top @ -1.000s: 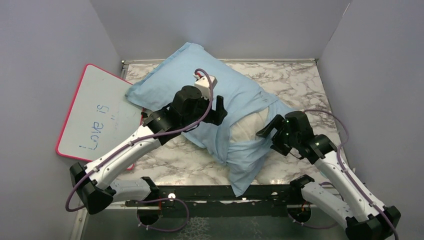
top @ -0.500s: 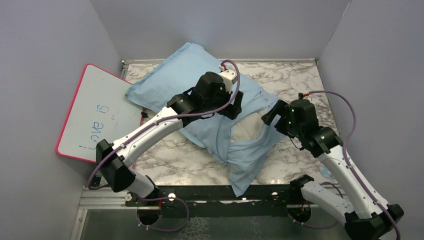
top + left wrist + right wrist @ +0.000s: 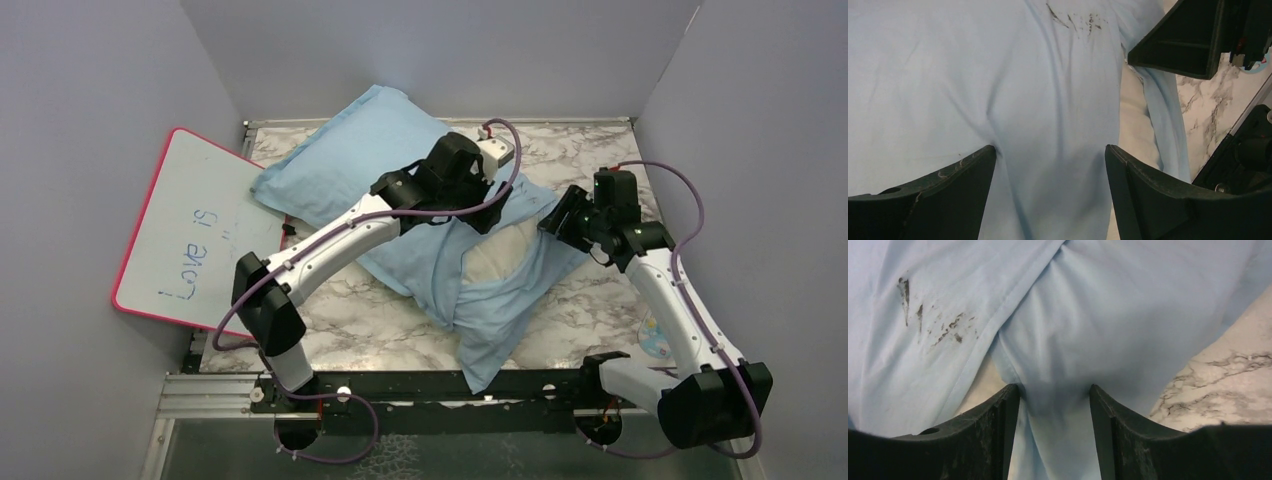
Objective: Remove the pillowcase from the pillow
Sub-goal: Remove the pillow from the pillowcase.
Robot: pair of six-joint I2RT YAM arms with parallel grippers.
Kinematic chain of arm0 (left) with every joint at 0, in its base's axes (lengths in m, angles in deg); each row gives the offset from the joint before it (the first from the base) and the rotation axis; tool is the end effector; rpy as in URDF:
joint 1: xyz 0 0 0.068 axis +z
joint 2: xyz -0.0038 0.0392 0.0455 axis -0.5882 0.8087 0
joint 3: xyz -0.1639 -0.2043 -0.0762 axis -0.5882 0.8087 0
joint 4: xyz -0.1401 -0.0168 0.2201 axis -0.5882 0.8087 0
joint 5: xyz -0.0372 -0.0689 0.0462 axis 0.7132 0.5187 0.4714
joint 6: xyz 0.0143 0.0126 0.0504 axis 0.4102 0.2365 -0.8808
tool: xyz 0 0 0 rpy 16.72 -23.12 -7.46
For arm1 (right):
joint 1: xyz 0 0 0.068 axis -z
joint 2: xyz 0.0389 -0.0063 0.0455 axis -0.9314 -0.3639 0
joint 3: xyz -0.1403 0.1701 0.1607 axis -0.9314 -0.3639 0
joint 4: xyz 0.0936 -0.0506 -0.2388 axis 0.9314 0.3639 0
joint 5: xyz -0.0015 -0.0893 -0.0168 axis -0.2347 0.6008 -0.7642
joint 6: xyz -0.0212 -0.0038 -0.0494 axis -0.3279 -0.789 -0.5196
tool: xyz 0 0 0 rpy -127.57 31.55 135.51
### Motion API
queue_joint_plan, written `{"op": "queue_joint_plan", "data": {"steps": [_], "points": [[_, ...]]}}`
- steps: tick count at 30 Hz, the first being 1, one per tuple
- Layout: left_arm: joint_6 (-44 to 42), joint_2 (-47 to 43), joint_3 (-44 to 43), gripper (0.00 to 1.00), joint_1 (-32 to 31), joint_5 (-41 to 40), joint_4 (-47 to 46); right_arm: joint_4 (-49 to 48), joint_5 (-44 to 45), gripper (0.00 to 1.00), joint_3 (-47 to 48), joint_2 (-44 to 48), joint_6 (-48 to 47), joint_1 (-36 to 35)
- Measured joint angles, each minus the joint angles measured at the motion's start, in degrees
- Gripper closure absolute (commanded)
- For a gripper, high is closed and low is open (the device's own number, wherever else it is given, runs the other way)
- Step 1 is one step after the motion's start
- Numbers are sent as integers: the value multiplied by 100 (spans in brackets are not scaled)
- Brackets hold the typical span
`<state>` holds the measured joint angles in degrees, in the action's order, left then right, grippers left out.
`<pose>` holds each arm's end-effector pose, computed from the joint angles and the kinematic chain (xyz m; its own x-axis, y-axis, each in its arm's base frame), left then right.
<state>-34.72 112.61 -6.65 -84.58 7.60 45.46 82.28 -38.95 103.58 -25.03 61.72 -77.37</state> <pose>0.2519 -0.2895 0.3739 -0.4258 0.3612 -0.8296 0.7609 0.6391 -0.1123 0.2245 0.0360 0.3040 -0.6622 0.4933 -0.5640 0.2548 0.8561 0.4497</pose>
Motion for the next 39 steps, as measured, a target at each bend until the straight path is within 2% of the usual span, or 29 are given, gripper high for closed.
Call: {"op": "queue_joint_plan", "data": {"steps": [4,6,10,13,15,17,20,24,30,34,39], "points": [[-144,356,-284,21,-166,11,81,-76,-433,47,4,-120,-136,4],[-240,501,-409,24,-273,4,131,-94,-522,56,13,-140,-184,9],[-468,649,-529,42,-479,-190,236,-94,-634,73,90,-173,-267,15],[-573,730,-575,65,-575,-699,321,-61,-575,87,184,-199,-302,17],[-634,774,-581,73,-590,-1119,348,13,-428,91,273,-234,-310,31],[-638,785,-581,86,-551,-1510,354,35,-293,96,304,-232,-315,103],[-595,785,-599,100,-415,-1679,350,42,-184,100,293,-195,-308,385],[-295,785,-656,100,22,-1585,330,-66,-553,99,107,-177,-234,1231],[269,782,-669,100,584,-1152,275,-396,-2061,99,-498,-605,-90,2520],[479,769,-522,100,741,-702,155,-619,-2662,99,-704,-1060,-111,2682],[688,767,-334,100,857,-52,-42,-704,-2780,98,-898,-1043,-210,2730]]}}
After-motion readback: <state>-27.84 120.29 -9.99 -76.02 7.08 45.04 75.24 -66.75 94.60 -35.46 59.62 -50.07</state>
